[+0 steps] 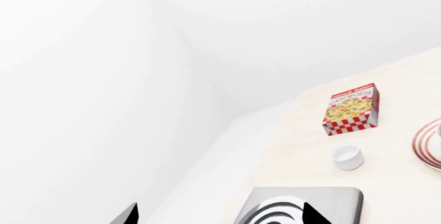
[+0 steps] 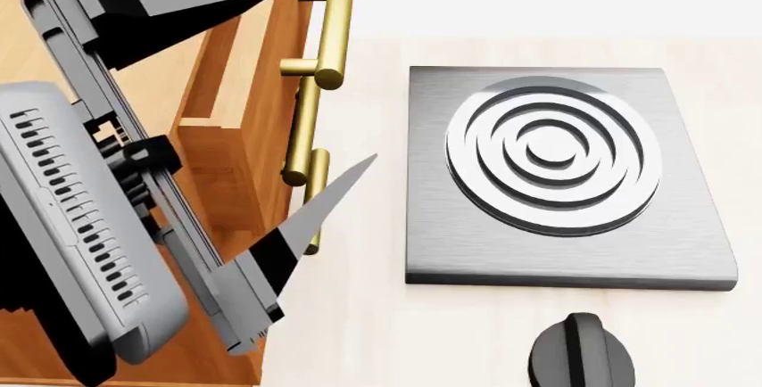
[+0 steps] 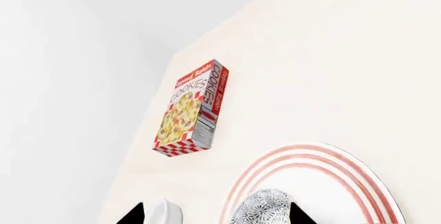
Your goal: Pick the akita bowl on the wooden cabinet and place it on the plate.
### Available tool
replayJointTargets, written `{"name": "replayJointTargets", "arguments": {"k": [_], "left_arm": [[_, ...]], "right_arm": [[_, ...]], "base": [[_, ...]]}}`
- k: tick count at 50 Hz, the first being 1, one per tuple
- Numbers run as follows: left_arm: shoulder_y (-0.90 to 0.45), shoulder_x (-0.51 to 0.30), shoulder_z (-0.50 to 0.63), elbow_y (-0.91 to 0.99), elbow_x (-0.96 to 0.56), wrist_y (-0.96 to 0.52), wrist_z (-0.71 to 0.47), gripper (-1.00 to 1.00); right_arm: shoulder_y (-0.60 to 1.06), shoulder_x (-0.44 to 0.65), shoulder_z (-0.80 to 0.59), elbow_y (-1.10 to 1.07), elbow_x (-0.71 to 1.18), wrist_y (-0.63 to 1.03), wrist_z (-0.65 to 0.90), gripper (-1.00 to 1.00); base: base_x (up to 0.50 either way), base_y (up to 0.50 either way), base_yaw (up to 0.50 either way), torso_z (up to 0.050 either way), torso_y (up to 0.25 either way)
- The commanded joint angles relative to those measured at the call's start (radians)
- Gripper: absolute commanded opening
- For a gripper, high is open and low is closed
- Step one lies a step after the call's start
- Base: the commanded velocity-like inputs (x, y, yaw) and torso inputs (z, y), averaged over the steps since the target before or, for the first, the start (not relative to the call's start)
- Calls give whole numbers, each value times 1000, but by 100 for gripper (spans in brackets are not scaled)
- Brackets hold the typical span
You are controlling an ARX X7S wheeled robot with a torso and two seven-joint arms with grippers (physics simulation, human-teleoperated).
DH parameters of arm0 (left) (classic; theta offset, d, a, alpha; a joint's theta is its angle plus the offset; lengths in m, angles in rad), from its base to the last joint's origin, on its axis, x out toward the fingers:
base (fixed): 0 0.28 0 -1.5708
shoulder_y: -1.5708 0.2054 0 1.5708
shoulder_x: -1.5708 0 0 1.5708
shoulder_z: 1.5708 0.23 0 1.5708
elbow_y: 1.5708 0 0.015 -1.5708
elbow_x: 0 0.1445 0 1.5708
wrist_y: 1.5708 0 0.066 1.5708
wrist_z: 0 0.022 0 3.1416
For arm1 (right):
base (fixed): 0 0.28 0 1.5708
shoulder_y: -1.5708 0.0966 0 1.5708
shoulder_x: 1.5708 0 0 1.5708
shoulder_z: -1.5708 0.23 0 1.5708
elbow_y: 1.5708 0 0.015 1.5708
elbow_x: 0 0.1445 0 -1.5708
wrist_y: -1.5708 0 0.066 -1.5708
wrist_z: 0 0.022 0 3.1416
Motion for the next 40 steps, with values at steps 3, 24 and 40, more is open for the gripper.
{"name": "replayJointTargets", "arguments": {"k": [3,24,40], "left_arm": [[-1,-3,-1,3,-4,1,-3,100],[0,-9,-11,7,-17,4,-7,100],[11,-15,-11,6,-19,16,-10,100]], "right_arm": [[-36,61,84,-172,-74,-17,61,100],[53,242,77,-360,-151,30,189,100],[92,351,137,-491,-124,65,251,100]], "base": [[0,0,0,0,0],[0,0,0,0,0],[0,0,0,0,0]]}}
